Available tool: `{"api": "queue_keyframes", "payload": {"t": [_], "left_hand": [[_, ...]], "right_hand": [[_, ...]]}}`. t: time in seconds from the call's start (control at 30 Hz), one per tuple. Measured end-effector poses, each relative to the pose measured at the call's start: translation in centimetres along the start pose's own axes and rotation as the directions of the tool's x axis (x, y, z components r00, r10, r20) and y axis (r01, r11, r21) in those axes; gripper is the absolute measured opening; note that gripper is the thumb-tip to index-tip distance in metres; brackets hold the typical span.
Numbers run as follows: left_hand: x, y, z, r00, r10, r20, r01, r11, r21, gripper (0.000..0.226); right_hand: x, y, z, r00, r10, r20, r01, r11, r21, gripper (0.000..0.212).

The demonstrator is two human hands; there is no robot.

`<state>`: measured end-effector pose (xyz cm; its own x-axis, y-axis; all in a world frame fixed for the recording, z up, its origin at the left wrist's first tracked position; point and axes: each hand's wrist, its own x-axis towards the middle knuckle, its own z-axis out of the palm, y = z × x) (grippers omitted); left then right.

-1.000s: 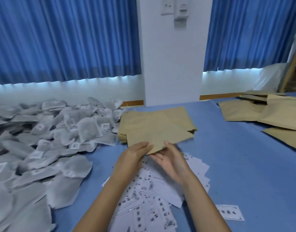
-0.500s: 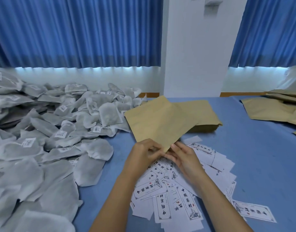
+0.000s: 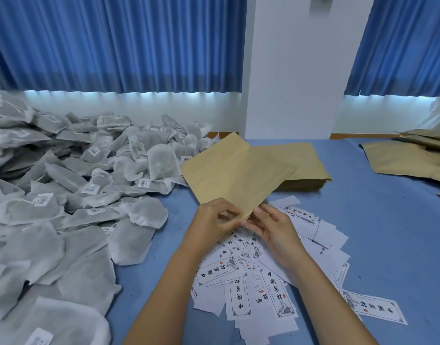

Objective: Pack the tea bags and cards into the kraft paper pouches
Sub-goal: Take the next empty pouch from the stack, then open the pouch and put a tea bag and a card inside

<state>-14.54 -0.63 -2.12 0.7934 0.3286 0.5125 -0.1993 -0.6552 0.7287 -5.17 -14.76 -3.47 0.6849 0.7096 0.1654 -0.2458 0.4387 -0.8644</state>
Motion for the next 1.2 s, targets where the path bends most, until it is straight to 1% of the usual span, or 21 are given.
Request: {"api": "queue_keyframes", "payload": {"t": [0.07,0.17,0.27,0.33,0.4,0.47,0.5,0.6,0.67,0.73,0.8,0.87,0.93,1.03,1.1,1.13,1.17,1.2], "left_hand": [[-0.1,0.2,-0.1,1.000,-0.013,0.000,0.013,1.000,0.002,0.025],[0.0,0.2,0.2,1.000,0.003,-0.009,-0.002,0.998,0.069,0.006],[0.0,0.4,1.4,0.997,0.064,-0.036,-0.055,0.977,0.205,0.011],[0.0,1.0,2.5,0.993,0.115,-0.014,-0.105,0.948,0.302,0.012],[0.0,1.7,3.4,0.987,0.160,0.025,-0.159,0.925,0.346,0.010],[0.0,2.3,3.7,0.980,0.191,0.048,-0.196,0.909,0.368,0.013],[0.0,2.5,3.7,0.979,0.200,0.037,-0.200,0.909,0.365,0.014],[-0.3,2.8,3.4,0.989,0.149,-0.025,-0.131,0.929,0.345,0.019],[-0.6,2.7,3.3,0.993,0.113,-0.044,-0.088,0.918,0.386,0.020],[-0.8,2.5,3.3,0.989,0.121,-0.080,-0.079,0.913,0.401,0.012],[-1.0,2.4,3.4,0.984,0.108,-0.143,-0.050,0.933,0.358,0.006],[-1.0,2.3,3.4,0.977,0.058,-0.206,0.002,0.960,0.280,0.004],[-0.8,2.2,3.6,0.975,0.019,-0.222,0.036,0.970,0.241,0.006],[-0.5,2.1,3.9,0.974,-0.018,-0.225,0.073,0.968,0.240,0.011],[-0.1,1.9,3.4,0.941,-0.087,-0.328,0.148,0.975,0.165,0.017],[0.1,1.9,3.0,0.917,-0.113,-0.384,0.179,0.974,0.140,0.019],[0.2,1.8,2.6,0.907,-0.108,-0.408,0.188,0.969,0.160,0.018],[0.2,1.8,2.3,0.918,-0.076,-0.389,0.179,0.955,0.238,0.015]], "right_hand": [[0.0,-0.1,0.1,1.000,-0.003,-0.018,0.003,1.000,-0.011,0.028],[-0.1,-0.3,0.1,0.999,0.004,-0.040,-0.006,0.998,-0.057,0.028],[0.0,0.2,0.2,0.995,0.027,-0.094,-0.037,0.994,-0.105,0.019],[0.2,0.3,0.5,0.987,0.037,-0.154,-0.052,0.994,-0.094,0.016],[0.4,0.1,0.6,0.974,0.043,-0.221,-0.059,0.996,-0.067,0.011],[0.5,-0.3,0.4,0.964,0.037,-0.265,-0.050,0.998,-0.044,0.015],[0.5,-0.3,0.2,0.964,0.026,-0.266,-0.040,0.998,-0.048,0.015],[0.0,-0.1,0.2,0.980,-0.016,-0.197,-0.003,0.995,-0.097,0.016],[-0.3,0.1,0.4,0.987,-0.031,-0.159,0.006,0.988,-0.157,0.018],[-0.4,0.0,0.6,0.988,-0.048,-0.146,0.011,0.970,-0.241,0.018],[-0.5,-0.1,0.7,0.986,-0.046,-0.161,-0.012,0.940,-0.341,0.018],[-0.6,-0.1,0.8,0.988,-0.022,-0.154,-0.038,0.925,-0.378,0.019],[-0.5,-0.3,0.8,0.987,-0.008,-0.158,-0.056,0.916,-0.396,0.022],[-0.7,-0.9,1.0,0.987,0.002,-0.162,-0.068,0.911,-0.406,0.020],[-1.2,-0.8,1.3,0.995,0.020,-0.096,-0.061,0.897,-0.437,0.018],[-1.5,-0.7,1.5,0.998,0.035,-0.058,-0.059,0.869,-0.492,0.017],[-1.8,-0.6,1.8,0.998,0.045,-0.039,-0.059,0.843,-0.535,0.017],[-1.8,-0.5,1.9,0.998,0.040,-0.051,-0.061,0.840,-0.539,0.017]]}}
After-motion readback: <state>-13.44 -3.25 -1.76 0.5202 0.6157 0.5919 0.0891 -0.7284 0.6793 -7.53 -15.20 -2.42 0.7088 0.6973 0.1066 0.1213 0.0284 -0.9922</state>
